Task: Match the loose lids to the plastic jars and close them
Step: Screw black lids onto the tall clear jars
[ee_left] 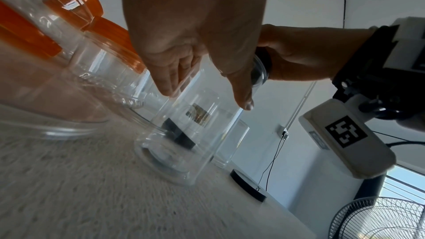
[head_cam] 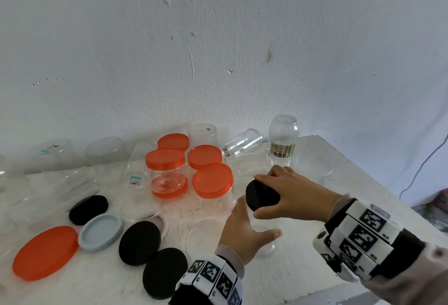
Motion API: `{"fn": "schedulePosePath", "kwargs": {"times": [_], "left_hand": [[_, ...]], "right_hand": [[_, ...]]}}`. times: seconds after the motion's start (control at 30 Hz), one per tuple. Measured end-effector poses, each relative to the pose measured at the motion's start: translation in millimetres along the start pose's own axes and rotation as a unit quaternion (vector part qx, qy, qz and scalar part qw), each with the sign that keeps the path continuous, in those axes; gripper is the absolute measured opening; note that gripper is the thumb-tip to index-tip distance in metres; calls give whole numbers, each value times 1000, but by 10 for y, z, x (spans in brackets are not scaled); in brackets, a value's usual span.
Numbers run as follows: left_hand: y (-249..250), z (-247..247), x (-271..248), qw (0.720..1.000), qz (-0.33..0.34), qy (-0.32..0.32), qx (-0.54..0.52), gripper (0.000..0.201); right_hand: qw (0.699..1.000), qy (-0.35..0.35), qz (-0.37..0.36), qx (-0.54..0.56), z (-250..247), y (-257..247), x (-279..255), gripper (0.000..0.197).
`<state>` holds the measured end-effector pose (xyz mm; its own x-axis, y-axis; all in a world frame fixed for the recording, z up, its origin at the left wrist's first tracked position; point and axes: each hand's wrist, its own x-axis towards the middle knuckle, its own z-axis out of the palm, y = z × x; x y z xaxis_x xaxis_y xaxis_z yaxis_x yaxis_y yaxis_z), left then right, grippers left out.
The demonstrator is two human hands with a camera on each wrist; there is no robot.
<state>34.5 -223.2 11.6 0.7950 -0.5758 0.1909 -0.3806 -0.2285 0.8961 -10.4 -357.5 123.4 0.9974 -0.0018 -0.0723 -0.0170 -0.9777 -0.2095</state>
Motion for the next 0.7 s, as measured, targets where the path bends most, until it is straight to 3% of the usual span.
{"fn": "schedulePosePath", "kwargs": {"times": [0.17,0.43,0.6,0.7], "left_hand": [[15,10,-19,1000,-13,11,2,71],[88,-63,28,999,-20,-27,16,75],[102,-173,55,991,-11,-98,96,85],[-10,-317,55,962,-18,-169,214,87]], "right_hand": [[999,31,20,-8,95,-15,-47,81],[997,57,52,13,213,-21,-94,83],[994,83,59,39,284,-7,-222,85],[991,85,48,93,202,117,-367,90]]}}
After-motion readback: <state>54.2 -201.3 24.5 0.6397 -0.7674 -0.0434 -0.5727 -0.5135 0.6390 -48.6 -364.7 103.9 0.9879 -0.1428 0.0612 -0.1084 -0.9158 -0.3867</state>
